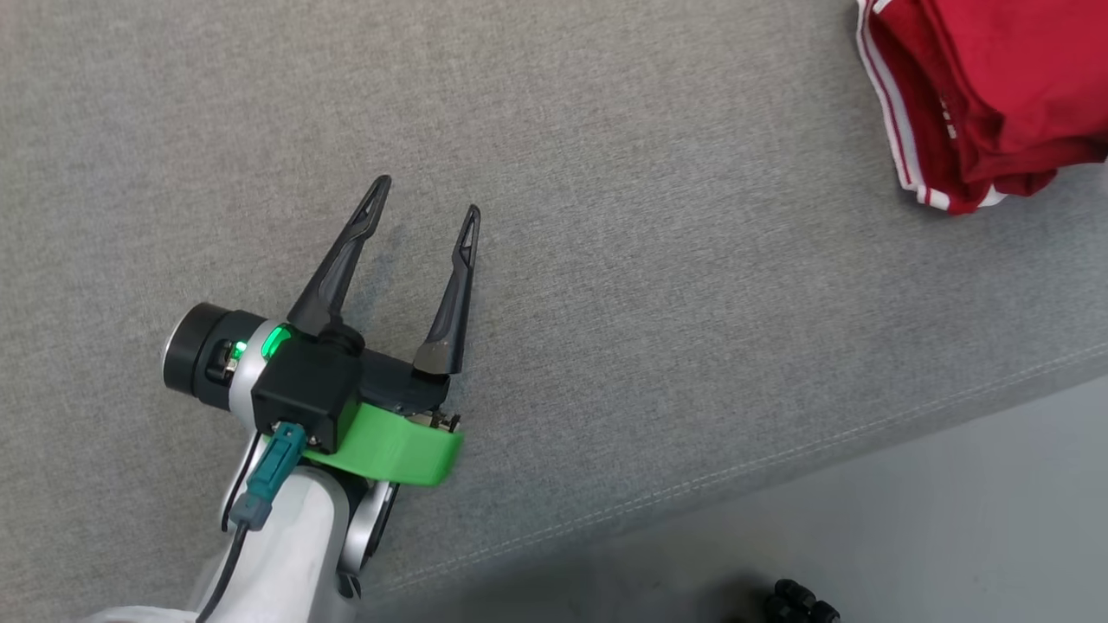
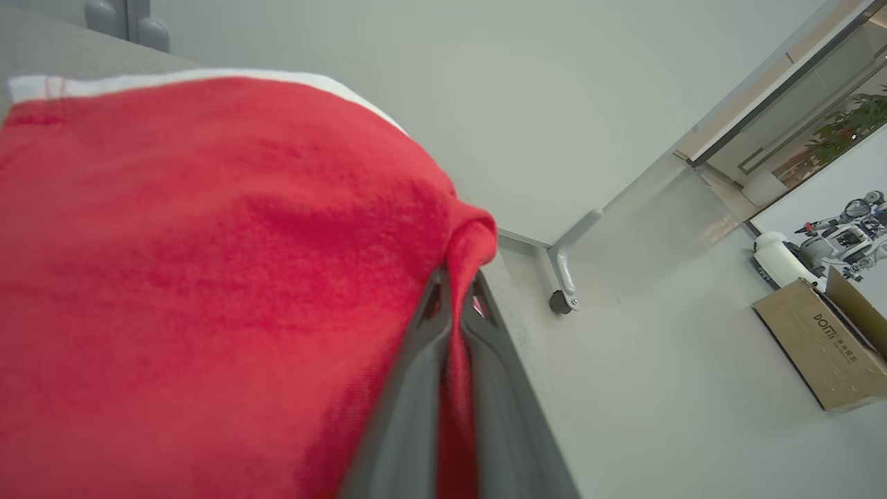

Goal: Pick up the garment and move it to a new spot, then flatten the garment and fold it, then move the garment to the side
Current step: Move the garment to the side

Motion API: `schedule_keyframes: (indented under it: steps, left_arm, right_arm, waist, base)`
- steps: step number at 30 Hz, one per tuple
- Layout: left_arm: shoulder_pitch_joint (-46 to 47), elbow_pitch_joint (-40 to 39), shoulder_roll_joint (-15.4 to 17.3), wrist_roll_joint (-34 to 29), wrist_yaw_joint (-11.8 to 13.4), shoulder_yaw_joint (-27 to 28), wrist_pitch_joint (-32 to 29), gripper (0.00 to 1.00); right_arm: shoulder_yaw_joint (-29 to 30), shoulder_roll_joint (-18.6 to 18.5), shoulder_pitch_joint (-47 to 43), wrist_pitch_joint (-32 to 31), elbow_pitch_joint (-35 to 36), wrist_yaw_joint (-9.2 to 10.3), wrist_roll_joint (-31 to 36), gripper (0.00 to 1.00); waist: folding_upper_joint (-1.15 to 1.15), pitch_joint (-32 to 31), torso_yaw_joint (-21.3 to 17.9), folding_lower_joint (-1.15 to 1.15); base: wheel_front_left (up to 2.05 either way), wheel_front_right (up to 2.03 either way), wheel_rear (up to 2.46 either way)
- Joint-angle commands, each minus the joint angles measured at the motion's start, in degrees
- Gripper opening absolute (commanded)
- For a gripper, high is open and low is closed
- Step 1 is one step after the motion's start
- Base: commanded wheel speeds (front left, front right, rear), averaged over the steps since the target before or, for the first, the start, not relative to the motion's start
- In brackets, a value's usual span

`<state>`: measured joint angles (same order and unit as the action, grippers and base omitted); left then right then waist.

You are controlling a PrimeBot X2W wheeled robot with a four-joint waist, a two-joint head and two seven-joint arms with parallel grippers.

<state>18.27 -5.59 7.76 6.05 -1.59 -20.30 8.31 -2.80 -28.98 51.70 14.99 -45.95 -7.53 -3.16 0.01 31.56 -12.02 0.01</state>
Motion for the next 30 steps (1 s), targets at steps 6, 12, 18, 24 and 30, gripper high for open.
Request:
schedule_keyframes:
  steps: [6, 12, 18, 24, 30]
  left_arm:
    - [1.71, 0.29, 0.40, -0.36, -0.52, -0.66, 0.29, 1.00]
    - [2.69, 1.47, 0.39, 0.00, -0.60, -1.06, 0.90, 1.00]
    - [2.52, 2.67, 0.18, 0.54, 0.02, -0.97, 1.63, 1.00]
    - [-0.23, 4.69, -0.72, 2.35, 1.57, -0.04, 2.71, 1.00]
    - [-3.55, 6.47, -1.97, 5.55, 4.09, 2.02, 3.34, 1.00]
  right_arm:
    - [2.95, -1.53, 1.83, 0.21, -3.61, 0.11, 2.53, 0.00]
    - [6.72, -1.70, 3.30, 0.21, -7.12, 0.11, 5.25, 0.78]
    - [11.82, -2.15, 4.41, 0.22, -5.36, 0.11, 11.37, 1.00]
    - [16.40, 6.67, 2.44, 0.17, 4.23, 0.10, 15.27, 1.00]
    - [9.92, 15.66, -1.77, 0.17, 9.38, 0.10, 8.02, 1.00]
  waist:
    - [-0.01, 3.45, 2.08, -0.01]
    - [-0.01, 3.90, 3.64, -0.01]
    - [-0.01, 1.86, 4.45, -0.01]
    - [-0.01, -3.50, 4.41, -0.01]
    - [-0.01, -9.79, 5.38, -0.01]
  base:
    - [0.00, 0.00, 0.00]
    - [0.00, 0.00, 0.00]
    - [0.00, 0.00, 0.00]
    - [0.00, 0.00, 0.00]
    - [0.00, 0.00, 0.00]
